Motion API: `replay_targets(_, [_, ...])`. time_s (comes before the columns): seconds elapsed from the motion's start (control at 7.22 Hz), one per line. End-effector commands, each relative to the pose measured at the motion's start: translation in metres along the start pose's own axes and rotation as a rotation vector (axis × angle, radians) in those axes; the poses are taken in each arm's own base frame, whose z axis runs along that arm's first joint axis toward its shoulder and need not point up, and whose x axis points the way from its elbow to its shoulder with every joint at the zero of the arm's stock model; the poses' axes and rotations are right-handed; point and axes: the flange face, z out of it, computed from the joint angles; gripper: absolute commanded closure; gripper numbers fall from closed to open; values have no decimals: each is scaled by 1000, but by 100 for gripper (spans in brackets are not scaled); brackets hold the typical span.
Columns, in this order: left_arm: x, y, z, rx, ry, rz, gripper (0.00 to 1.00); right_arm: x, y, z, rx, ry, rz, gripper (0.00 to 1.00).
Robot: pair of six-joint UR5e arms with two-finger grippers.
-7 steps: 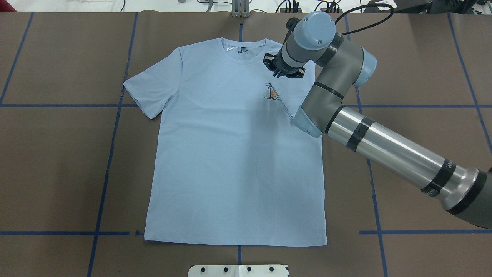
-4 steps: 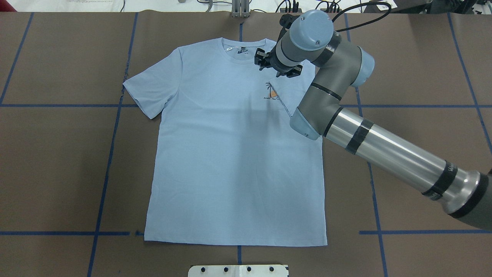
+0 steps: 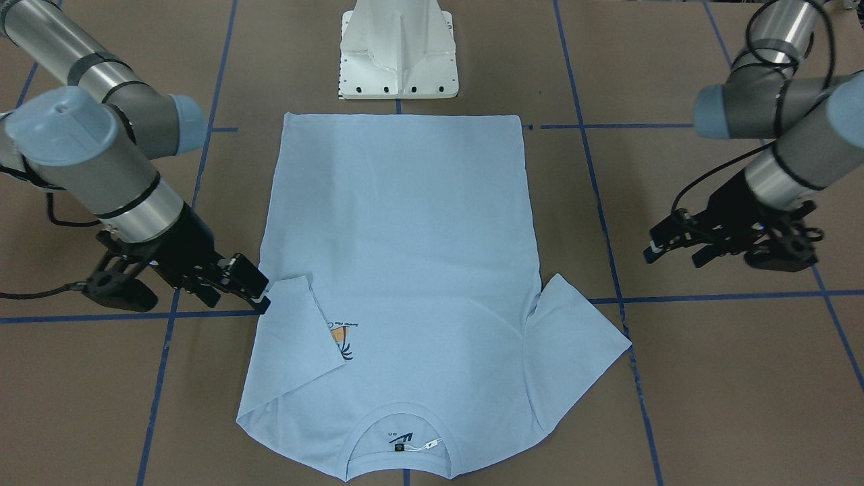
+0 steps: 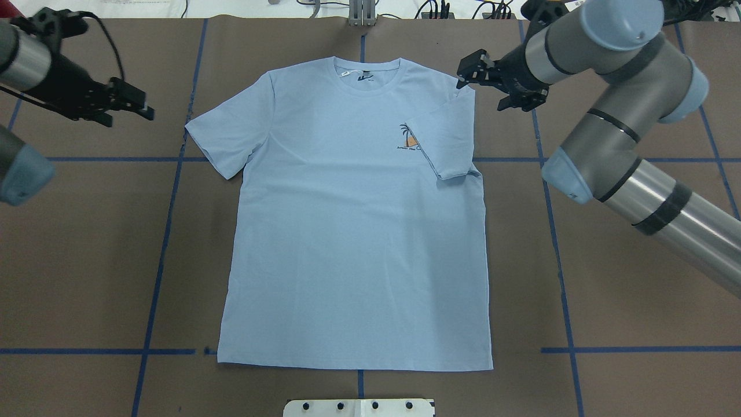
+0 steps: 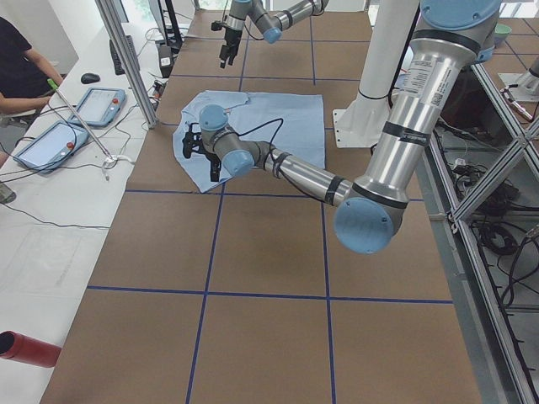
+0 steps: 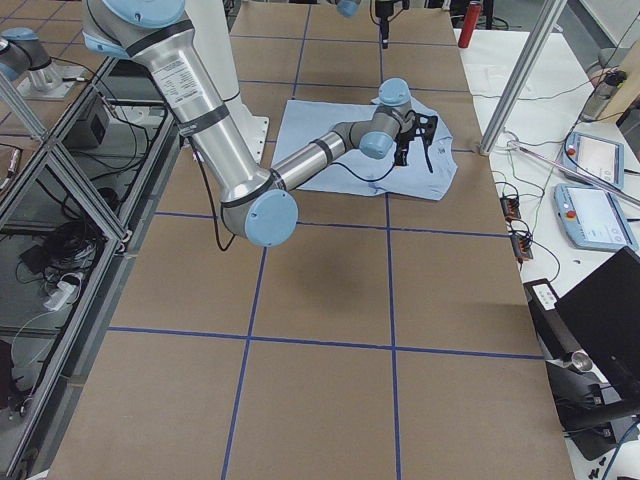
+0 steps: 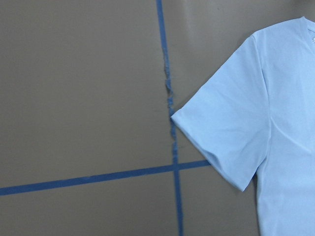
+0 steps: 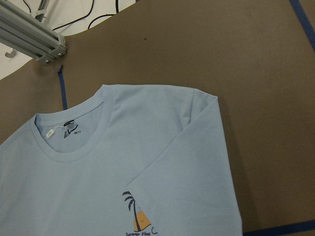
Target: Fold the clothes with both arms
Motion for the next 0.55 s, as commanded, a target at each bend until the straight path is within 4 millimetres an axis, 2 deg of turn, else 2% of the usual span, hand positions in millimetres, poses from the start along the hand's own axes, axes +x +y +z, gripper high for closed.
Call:
replay_targets(0.0, [17,-21,74,73,-70,-33,8,29,-1,-16,-11,-18,-4,0])
replay_targets(0.14, [5,-32,96,87,-74,-28,14,41,0,-13,-3,-32,-15,0])
replay_targets(0.28, [12,-47,105,132,-93,-24,23,40,0,-16,5,-60,-30,0])
replay_targets(0.42, [10,-48,112,134,-107,-26,30,43,2,-20,4,-64,-32,0])
